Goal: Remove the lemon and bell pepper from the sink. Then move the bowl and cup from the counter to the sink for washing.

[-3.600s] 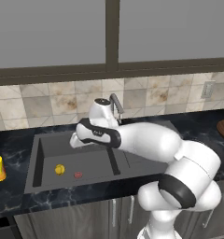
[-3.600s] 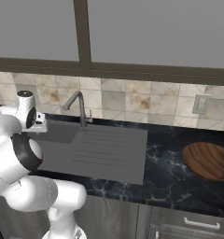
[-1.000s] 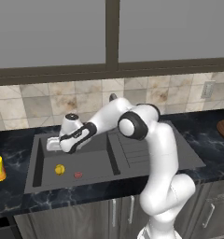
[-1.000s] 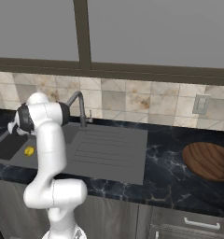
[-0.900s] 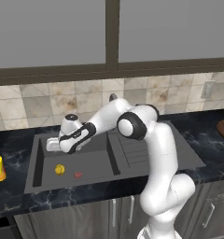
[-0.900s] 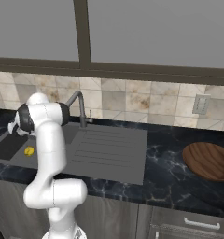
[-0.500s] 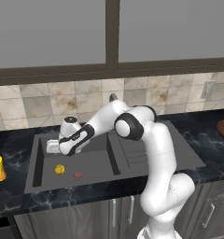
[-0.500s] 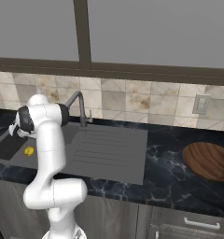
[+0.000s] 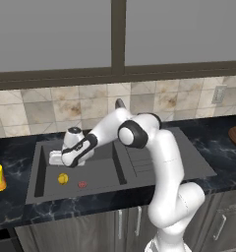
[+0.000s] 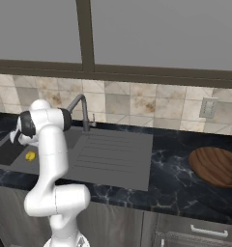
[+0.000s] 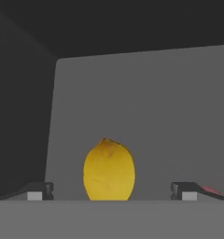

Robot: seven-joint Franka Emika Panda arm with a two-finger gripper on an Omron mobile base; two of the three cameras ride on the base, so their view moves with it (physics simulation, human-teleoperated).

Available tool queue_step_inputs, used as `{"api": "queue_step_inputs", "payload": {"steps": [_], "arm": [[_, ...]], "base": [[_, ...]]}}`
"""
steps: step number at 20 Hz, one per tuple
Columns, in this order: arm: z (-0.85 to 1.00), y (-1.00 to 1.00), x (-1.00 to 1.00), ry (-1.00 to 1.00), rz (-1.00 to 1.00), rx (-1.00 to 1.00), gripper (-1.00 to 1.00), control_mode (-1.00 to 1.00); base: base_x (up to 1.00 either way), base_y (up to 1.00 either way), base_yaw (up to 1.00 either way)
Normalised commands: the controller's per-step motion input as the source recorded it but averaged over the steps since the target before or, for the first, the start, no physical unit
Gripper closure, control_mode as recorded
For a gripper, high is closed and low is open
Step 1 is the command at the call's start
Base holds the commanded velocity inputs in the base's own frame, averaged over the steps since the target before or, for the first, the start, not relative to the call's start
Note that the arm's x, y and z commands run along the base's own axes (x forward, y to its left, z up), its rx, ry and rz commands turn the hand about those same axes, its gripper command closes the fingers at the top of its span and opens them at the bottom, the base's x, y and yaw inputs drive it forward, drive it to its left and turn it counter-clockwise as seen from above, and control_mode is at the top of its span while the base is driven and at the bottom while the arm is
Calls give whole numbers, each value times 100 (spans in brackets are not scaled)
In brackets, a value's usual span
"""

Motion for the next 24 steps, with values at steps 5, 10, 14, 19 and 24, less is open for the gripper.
{"api": "queue_step_inputs", "payload": {"steps": [5, 10, 14, 19, 24], "arm": [[-18, 0, 0, 5, -2, 3, -100, -100], [-12, 0, 0, 5, -2, 2, -100, -100], [-11, 3, -1, 6, -1, 2, -100, -100], [-9, 2, -8, 4, -2, 3, -100, -100], [-8, 4, -9, 1, -2, 2, -100, -100]], "base": [[0, 0, 0], [0, 0, 0], [0, 0, 0], [0, 0, 0], [0, 0, 0]]}}
